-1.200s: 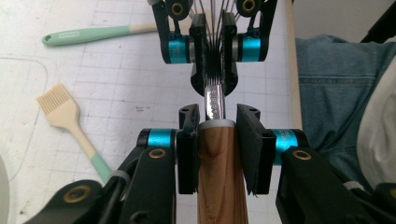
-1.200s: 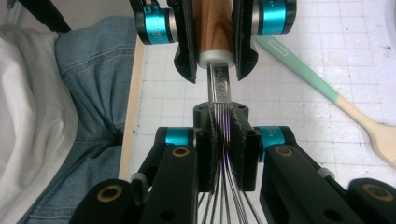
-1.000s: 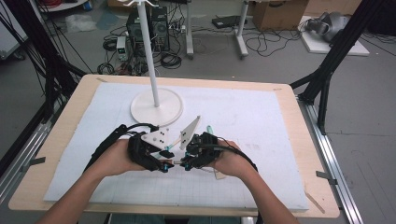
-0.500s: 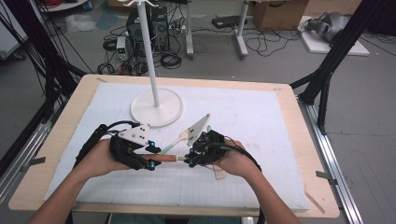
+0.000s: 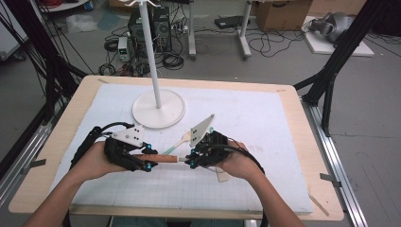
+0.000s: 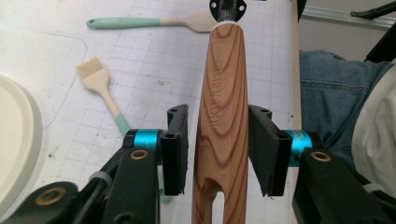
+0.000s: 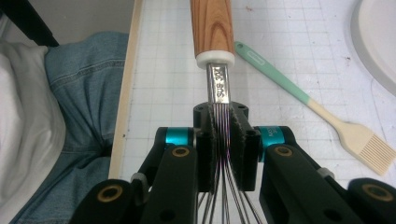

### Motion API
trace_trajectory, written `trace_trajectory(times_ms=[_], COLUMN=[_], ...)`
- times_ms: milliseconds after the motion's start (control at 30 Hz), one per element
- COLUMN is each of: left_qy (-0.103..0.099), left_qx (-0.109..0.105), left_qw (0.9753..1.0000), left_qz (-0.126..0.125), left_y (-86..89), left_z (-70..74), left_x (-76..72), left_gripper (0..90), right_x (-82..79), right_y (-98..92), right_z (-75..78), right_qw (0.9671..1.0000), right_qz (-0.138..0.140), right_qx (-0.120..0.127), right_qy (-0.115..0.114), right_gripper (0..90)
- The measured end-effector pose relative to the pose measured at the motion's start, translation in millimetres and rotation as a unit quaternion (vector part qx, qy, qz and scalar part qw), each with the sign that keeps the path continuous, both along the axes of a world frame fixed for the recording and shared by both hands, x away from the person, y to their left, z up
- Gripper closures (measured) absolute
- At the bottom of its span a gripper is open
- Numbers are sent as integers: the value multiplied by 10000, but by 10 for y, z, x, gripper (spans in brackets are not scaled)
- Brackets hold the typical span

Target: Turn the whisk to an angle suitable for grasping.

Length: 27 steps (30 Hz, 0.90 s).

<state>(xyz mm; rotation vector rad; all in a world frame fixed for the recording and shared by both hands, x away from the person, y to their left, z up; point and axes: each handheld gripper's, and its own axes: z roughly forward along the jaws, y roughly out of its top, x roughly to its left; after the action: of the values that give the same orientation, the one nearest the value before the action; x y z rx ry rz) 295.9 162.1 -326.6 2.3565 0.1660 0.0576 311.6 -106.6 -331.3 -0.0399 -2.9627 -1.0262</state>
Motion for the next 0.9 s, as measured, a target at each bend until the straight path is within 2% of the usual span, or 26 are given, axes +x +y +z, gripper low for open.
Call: trace_trajectory(times_ms=[33, 200, 667, 700, 900], left_qy=[-39, 13, -182, -248, -213], left_qx=[-6, -10, -39, -38, -75], left_qw=[10000, 10000, 9995, 9994, 9994], left_qz=[-37, -54, -242, -258, -259], left_y=[-1, -11, -27, -25, -16], left_z=[2, 0, -9, -11, -25], left_x=[2, -5, -52, -53, -63], left_gripper=[644, 663, 695, 696, 696], right_x=[-4, -6, -12, -12, -6], right_y=[4, 6, -1, -2, 2], right_z=[3, 9, 1, 3, -1], right_qw=[10000, 10000, 9999, 9999, 9999], right_qz=[-1, 40, 119, 115, 149], right_qx=[-6, 41, -13, -12, -31], right_qy=[8, -42, -13, -15, 36], right_gripper=[824, 824, 821, 821, 820])
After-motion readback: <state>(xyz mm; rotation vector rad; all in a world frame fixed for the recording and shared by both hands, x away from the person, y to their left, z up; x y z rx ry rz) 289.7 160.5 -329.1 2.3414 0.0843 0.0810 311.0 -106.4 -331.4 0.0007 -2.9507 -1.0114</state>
